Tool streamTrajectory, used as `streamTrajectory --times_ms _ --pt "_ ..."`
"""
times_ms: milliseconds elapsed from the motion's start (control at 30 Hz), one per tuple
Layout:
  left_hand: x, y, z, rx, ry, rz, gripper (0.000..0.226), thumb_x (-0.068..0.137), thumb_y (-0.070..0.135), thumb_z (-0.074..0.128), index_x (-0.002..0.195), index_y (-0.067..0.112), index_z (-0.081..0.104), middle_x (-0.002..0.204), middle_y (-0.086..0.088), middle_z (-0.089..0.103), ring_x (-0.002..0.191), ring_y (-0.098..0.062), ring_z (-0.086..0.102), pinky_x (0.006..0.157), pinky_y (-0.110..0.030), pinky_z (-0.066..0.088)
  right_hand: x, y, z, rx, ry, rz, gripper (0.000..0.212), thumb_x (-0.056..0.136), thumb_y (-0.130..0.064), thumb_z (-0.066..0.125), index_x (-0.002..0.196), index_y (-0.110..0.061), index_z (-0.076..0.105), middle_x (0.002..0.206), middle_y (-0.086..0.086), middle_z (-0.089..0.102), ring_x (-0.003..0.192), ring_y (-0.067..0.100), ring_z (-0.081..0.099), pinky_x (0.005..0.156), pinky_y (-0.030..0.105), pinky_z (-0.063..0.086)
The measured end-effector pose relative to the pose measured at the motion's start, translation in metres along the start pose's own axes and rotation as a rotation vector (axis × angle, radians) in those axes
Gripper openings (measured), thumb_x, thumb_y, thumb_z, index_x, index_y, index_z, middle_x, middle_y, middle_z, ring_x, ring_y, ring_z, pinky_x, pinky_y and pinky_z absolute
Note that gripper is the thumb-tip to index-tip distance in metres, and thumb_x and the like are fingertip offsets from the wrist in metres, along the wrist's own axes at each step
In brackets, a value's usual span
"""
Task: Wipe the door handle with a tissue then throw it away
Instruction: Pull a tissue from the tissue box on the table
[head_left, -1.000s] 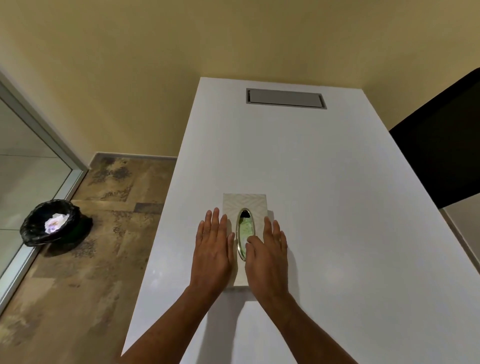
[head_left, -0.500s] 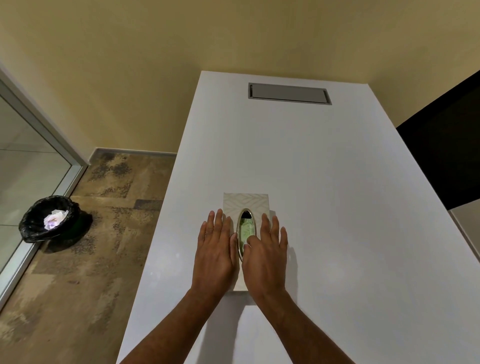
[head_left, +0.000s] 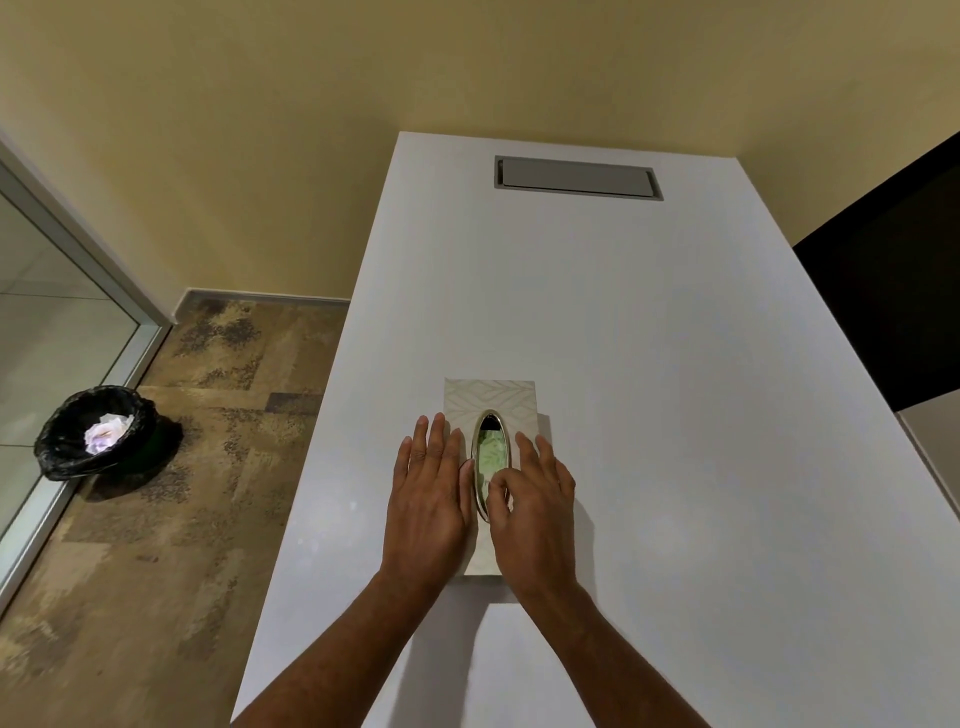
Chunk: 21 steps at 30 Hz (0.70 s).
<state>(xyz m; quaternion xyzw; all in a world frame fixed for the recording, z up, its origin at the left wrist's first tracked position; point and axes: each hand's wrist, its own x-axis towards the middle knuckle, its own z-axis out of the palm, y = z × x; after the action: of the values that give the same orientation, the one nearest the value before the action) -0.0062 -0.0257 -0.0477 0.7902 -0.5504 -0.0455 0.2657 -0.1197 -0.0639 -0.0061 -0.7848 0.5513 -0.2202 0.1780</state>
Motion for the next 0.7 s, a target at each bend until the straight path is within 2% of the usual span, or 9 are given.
streamTrajectory --times_ms 167,267,367,467,600,700 --pt "0.0002 -0.002 0.002 0.017 0.007 0.008 0.053 0.112 0.038 0.027 0.157 0.015 0.043 0.169 -0.005 0.032 0.162 -0.016 0.014 0.134 -0.039 0.013 0.001 0.0041 -0.0066 0.092 -0.019 0.022 0.015 0.095 -0.013 0.066 0.082 -0.01 0.073 0.147 0.009 0.058 0.146 0.028 0.042 0.111 0.053 0.043" --pt "-0.0002 -0.0031 0.0021 0.015 0.007 0.002 0.052 0.112 0.038 0.028 0.158 0.016 0.042 0.17 -0.003 0.03 0.163 -0.014 0.01 0.134 -0.035 0.009 0.0018 0.001 -0.0097 -0.045 -0.043 -0.034 0.011 0.093 -0.021 0.072 0.09 -0.012 0.078 0.15 0.011 0.055 0.146 0.032 0.042 0.111 0.055 0.044" --pt "0.0002 -0.0022 0.0015 0.014 0.004 -0.001 0.052 0.112 0.038 0.028 0.158 0.016 0.042 0.17 -0.003 0.03 0.163 -0.013 0.009 0.134 -0.036 0.009 0.0045 -0.0041 -0.0084 -0.191 -0.08 -0.047 0.019 0.094 -0.032 0.07 0.095 -0.016 0.079 0.155 0.012 0.049 0.15 0.033 0.036 0.118 0.053 0.035" --pt "0.0002 -0.0008 0.0003 0.007 0.003 -0.01 0.052 0.112 0.038 0.028 0.157 0.016 0.043 0.17 -0.003 0.031 0.162 -0.013 0.011 0.134 -0.037 0.011 0.0086 -0.0053 -0.0058 -0.17 -0.126 -0.021 0.02 0.097 -0.024 0.063 0.091 -0.013 0.078 0.156 0.011 0.048 0.152 0.031 0.031 0.122 0.05 0.028" --pt "-0.0003 -0.0002 -0.0007 0.003 -0.001 -0.014 0.052 0.112 0.037 0.029 0.157 0.016 0.043 0.169 -0.003 0.031 0.162 -0.014 0.012 0.134 -0.039 0.013 0.0064 -0.0038 -0.0023 -0.053 -0.063 0.012 0.016 0.093 -0.013 0.067 0.08 -0.009 0.075 0.145 0.013 0.06 0.145 0.033 0.043 0.114 0.054 0.04" --pt "-0.0006 0.0008 -0.0012 0.003 0.0 -0.01 0.053 0.112 0.037 0.028 0.157 0.015 0.043 0.169 -0.003 0.031 0.162 -0.015 0.013 0.134 -0.04 0.014 0.0033 -0.0029 0.0001 0.028 -0.025 0.046 0.013 0.093 -0.011 0.069 0.081 -0.01 0.074 0.142 0.011 0.063 0.143 0.034 0.047 0.108 0.057 0.046"
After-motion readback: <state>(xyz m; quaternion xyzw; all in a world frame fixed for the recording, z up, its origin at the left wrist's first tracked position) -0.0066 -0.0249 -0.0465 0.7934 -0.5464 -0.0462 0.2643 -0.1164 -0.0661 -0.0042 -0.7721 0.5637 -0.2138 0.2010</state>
